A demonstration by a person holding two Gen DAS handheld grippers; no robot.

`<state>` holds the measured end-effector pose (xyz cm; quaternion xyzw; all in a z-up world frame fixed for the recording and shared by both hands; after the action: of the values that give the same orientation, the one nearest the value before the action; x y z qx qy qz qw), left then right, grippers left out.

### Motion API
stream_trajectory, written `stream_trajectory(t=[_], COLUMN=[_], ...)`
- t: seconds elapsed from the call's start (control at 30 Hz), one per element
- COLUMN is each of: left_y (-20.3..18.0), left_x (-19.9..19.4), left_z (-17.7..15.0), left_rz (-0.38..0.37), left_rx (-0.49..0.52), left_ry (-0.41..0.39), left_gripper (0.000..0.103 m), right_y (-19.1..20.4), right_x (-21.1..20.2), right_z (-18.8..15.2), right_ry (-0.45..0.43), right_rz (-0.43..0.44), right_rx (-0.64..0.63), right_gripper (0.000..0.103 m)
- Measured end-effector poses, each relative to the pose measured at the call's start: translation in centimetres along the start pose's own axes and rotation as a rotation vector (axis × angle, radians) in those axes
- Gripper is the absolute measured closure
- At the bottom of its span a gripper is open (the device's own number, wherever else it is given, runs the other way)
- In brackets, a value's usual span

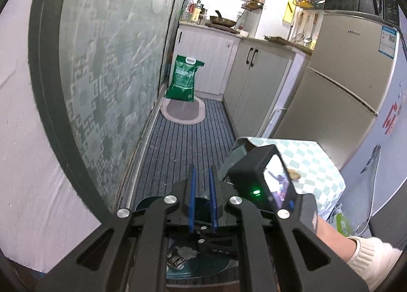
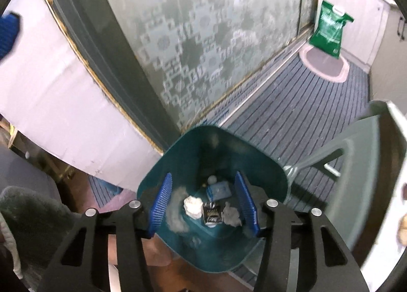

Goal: Collect trash
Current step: 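Move both tools back over the table, then grasp the last brown shell with the left gripper while the right grasps the bread piece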

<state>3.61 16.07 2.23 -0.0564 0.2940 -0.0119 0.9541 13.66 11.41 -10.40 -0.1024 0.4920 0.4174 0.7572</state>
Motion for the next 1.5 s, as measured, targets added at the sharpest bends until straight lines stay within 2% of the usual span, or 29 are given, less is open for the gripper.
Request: stream_trajectory(t=[0.17, 0.4, 0.53, 0.6, 0.63, 0.67, 0.87, 1.2, 1.33, 1.4, 1.47, 1.5], left_y=[-1.4, -3.5, -4.7, -5.2, -5.3, -5.5, -6.5, -9.1, -10.0, -10.5, -11.1, -11.2], left_x=[0.2, 1.6, 2.5, 2.8, 3.1, 3.3, 4.6, 6.4, 7.2, 7.6, 8.3, 8.5], left_z=[0.8, 1.2, 1.4, 1.3, 1.3, 1.3, 1.2, 1.5, 1.5, 1.3, 1.1, 1.1], left_rz=[-0.005, -0.019, -0.028, -0.034, -0.035, -0.038, -0.036, -0.056, -0.066, -0.072, -0.071, -0.072], left_rx=[0.007, 0.025, 0.038, 0.042, 0.043, 0.044, 0.040, 0.062, 0.071, 0.079, 0.087, 0.089], left_ry=[-0.017, -0.002, 0.005, 0.009, 0.011, 0.014, 0.030, 0.048, 0.059, 0.066, 0.077, 0.081], left_gripper=[0.086, 0.079, 0.072, 0.071, 0.067, 0.065, 0.059, 0.048, 0.047, 0.048, 0.049, 0.051], right_y=[-1.9, -5.3, -7.9, -9.2, -10.1, -10.7, -14.3, -16.3, -17.0, -17.5, -17.9, -18.1], right_x=[-3.6, -8.5, -10.5, -11.3, -11.8, -12.1, -12.8, -11.0, -10.3, -10.3, -10.3, -10.3], right_z=[0.4, 0.5, 0.1, -0.3, -0.5, -0.8, -2.3, -3.7, -4.3, -4.5, -4.6, -4.6], right_ry=[-0.091, -0.208, -0.249, -0.265, -0.273, -0.278, -0.283, -0.252, -0.226, -0.233, -0.241, -0.245], right_rz=[-0.001, -0.071, -0.100, -0.128, -0.144, -0.154, -0.211, -0.260, -0.268, -0.257, -0.254, -0.259], right_rx=[0.033, 0.073, 0.117, 0.132, 0.146, 0.154, 0.207, 0.210, 0.218, 0.228, 0.230, 0.229], right_gripper=[0.054, 0.054, 0.045, 0.044, 0.041, 0.037, 0.034, 0.032, 0.047, 0.050, 0.058, 0.058])
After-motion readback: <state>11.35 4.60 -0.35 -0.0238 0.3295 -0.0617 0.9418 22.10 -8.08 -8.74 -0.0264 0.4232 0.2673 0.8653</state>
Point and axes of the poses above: each gripper's, at about its wrist camera, not at the fingertips, and x roughly the way its jaws point, y to its left, z to its top, the point moved 3 cm from there along x, roughly the way its jaws point, and after that the axes turned 7 degrees about x, right-handed, at the moved point
